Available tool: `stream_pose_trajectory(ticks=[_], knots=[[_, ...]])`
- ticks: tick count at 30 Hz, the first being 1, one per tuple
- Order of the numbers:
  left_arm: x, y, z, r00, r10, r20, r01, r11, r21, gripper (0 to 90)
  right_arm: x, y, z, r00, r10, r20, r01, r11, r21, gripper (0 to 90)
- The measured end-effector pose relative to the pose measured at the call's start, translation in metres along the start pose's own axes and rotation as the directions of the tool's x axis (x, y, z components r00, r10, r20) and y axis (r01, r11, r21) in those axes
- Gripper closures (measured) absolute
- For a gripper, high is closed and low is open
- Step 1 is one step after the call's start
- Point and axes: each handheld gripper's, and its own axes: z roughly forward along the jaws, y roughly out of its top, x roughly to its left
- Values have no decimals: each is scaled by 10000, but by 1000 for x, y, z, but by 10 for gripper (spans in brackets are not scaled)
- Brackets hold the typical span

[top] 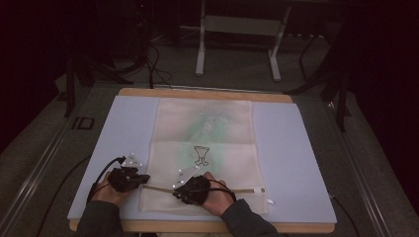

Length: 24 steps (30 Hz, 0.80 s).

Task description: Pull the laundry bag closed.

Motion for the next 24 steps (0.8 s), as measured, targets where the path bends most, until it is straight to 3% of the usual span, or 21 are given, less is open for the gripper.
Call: stream_pose_trajectory(ticks=[24], knots=[[0,0,0,10000,16,-19,-16,10000,28,898,-5,-16,-9,9997,231,44,-231,9997,14,822]])
